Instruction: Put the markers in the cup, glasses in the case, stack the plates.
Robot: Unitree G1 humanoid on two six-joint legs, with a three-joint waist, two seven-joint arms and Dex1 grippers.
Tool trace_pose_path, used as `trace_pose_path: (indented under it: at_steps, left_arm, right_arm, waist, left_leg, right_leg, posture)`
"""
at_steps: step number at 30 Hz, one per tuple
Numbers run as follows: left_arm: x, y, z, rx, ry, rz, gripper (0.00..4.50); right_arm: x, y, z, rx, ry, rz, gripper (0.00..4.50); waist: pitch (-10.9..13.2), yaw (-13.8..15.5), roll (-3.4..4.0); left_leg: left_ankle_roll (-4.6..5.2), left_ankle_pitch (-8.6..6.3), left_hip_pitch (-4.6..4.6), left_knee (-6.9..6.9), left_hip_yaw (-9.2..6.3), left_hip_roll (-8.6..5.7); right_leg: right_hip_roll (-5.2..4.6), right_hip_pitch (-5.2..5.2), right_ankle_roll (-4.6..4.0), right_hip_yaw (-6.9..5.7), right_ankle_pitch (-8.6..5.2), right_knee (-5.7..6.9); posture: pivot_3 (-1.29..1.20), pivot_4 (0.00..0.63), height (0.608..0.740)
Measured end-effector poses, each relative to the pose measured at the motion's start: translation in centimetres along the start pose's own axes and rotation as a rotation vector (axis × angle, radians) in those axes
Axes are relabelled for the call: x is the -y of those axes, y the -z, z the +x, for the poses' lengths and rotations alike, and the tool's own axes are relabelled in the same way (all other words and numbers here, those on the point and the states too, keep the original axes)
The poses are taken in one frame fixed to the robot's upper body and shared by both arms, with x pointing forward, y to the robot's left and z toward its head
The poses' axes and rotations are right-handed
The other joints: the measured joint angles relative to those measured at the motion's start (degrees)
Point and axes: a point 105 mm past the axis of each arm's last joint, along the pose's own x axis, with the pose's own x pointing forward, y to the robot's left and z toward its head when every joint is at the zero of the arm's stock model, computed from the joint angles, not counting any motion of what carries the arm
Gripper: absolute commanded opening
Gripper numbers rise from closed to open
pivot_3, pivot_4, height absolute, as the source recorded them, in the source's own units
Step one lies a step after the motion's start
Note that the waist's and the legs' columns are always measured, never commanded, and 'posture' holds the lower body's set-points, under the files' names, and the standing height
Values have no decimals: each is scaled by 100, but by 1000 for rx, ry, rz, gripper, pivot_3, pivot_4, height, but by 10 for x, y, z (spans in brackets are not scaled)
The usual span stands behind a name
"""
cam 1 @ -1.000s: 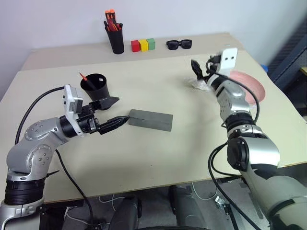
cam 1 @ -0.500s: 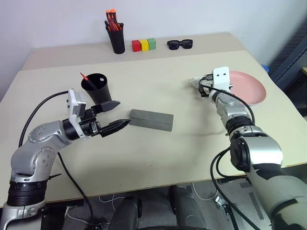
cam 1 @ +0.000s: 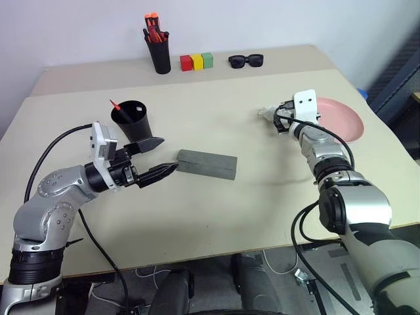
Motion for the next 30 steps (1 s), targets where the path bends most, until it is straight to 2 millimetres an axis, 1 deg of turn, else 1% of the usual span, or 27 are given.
trace_pose_path:
  at_steps: [2,4,8,9,10,11,12,14,15,17,18,25,30]
  left_arm:
    - [0,0,0,-1,3,-1,4500]
    - [0,0,0,-1,3,-2,4500]
    - [0,0,0,-3,3,-3,4500]
    - [0,0,0,-5,2,-3,4500]
    - [0,0,0,-5,1,-3,4500]
    - [-1,0,-1,-7,0,-3,4500]
    - [-1,1,-1,-8,0,-3,4500]
    - [-1,2,-2,-14,-4,-5,4500]
    - [0,2,-2,-17,-6,-7,4500]
    - [0,4,-4,-27,-12,-13,4500]
    - [0,4,-4,-29,-16,-14,4500]
    - [-1,6,-9,-44,-35,-15,4500]
    - [-2,5,-10,-40,-41,-11,4500]
  right_arm:
    - [-4,-6,1,19,-25,-4,4468]
    - [-11,-7,2,22,-41,-4,4468]
    - [-24,-1,3,-4,-66,-17,4468]
    - [-29,1,4,-13,-79,-3,3934]
    - [-34,4,4,-25,-92,11,3666]
    - [-38,6,4,-35,-102,17,3244]
    - [-40,8,5,-42,-105,17,2677]
    - [-40,8,5,-45,-88,4,1704]
    - [-39,7,5,-44,-79,-2,1107]
    - [-37,5,6,-42,-64,-5,175]
    - [-37,5,6,-44,-57,-6,42]
    - [-36,6,6,-49,-51,-23,42]
    - [-37,5,5,-40,-98,31,42]
  waist:
    - [0,-9,0]
    - [0,-5,0]
    - [0,5,0]
    - [0,4,0]
    - [0,3,0]
    - [0,3,0]
    - [0,5,0]
    - [0,7,0]
    - [0,6,0]
    - [0,3,0]
    - [0,3,0]
    - [0,1,0]
    - [0,4,0]
  left_leg:
    - [0,0,1,-1,0,1]
    - [0,0,1,-1,-1,1]
    - [0,0,0,0,-1,0]
    - [0,0,0,0,-1,0]
    - [0,0,0,0,-1,0]
    - [0,0,0,0,-1,1]
    - [0,0,0,0,-2,1]
    - [0,0,-1,0,-2,0]
    - [0,0,-1,0,-2,0]
    - [0,0,0,0,-2,0]
    - [0,0,1,0,-3,0]
    - [0,0,1,0,-3,0]
    - [0,0,0,0,-3,0]
  right_leg:
    - [1,0,0,0,0,0]
    - [1,0,0,0,0,1]
    - [0,0,0,0,0,0]
    - [0,0,0,0,0,0]
    - [0,0,0,0,0,1]
    - [0,0,0,0,0,1]
    - [0,0,0,0,0,1]
    - [0,-1,0,0,0,0]
    - [0,-1,0,0,0,0]
    - [0,-1,0,0,0,1]
    - [1,-1,-1,0,0,1]
    - [1,-1,0,0,0,1]
    - [1,0,0,0,0,0]
  posture:
    - [0,150,740]
    - [0,150,740]
    - [0,150,740]
    - [0,150,740]
    - [0,150,740]
    - [0,150,740]
    - [0,150,740]
    - [0,150,740]
    - [0,150,740]
    - [0,150,740]
    - [0,150,740]
    - [0,150,740]
    - [0,150,740]
